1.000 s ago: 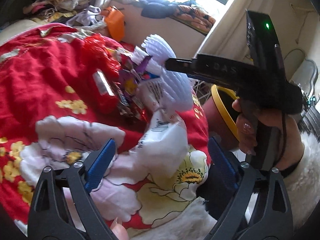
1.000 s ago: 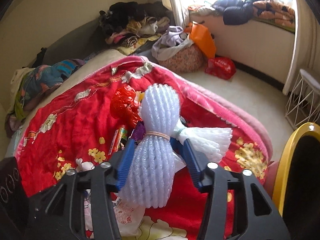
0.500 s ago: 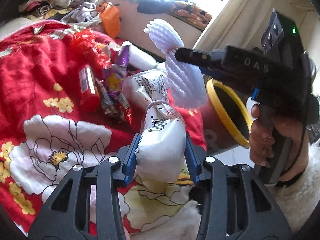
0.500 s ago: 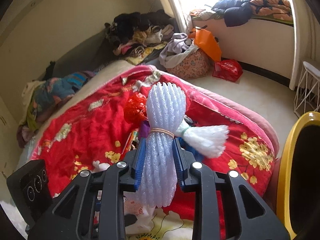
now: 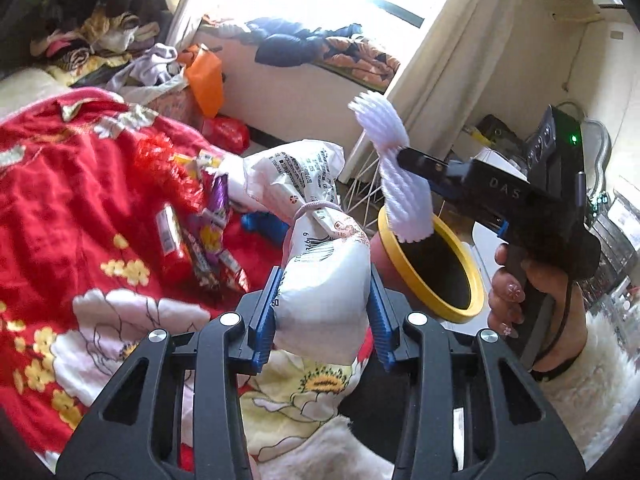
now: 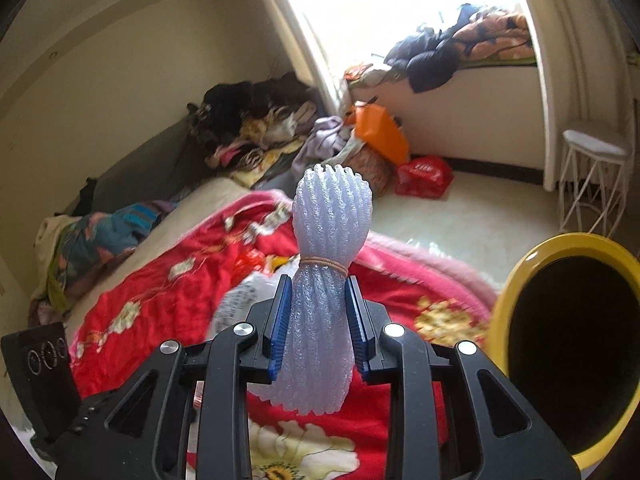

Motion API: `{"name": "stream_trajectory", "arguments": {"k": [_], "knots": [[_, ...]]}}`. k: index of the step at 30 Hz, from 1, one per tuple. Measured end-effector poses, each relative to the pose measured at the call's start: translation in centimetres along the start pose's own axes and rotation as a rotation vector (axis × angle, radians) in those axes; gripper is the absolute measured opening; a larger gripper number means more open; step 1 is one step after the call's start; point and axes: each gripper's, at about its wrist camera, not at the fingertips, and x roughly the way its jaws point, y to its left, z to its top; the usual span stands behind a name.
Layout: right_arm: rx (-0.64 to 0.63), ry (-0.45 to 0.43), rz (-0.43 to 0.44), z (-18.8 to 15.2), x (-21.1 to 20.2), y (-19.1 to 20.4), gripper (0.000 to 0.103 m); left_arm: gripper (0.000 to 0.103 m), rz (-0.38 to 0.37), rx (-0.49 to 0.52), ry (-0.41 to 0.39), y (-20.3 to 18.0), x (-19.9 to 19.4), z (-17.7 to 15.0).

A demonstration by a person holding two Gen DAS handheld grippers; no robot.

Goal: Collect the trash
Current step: 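Carry both items over the yellow bin and open both tools to drop them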

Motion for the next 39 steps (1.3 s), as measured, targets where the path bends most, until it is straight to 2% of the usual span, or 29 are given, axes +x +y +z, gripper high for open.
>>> {"name": "stream_trajectory", "arguments": {"k": [10, 24, 32, 39], "knots": [[0.052, -0.066, -0.136, 0.1, -3.7, -4.1, 0.026, 0.033, -0.046, 0.064, -0.021, -4.2, 1.7, 2.3], [0.158, -0.124, -0.345, -1.1, -8.5, -11.8, 0.026, 0.033, -0.099, 0.132, 0.046, -8.8, 7.6, 3.3], [0.242, -0.105, -0.396, -2.7, -9.7, -15.6, 0.026, 0.033, -0.119, 0.188, 0.104, -11.4, 11.4, 2.9], [0.309, -0.082, -0.405, -3.6, -10.2, -18.8, 0.026, 0.033, -0.126, 0.218, 0.145, -13.1, 14.5, 2.6]]}}
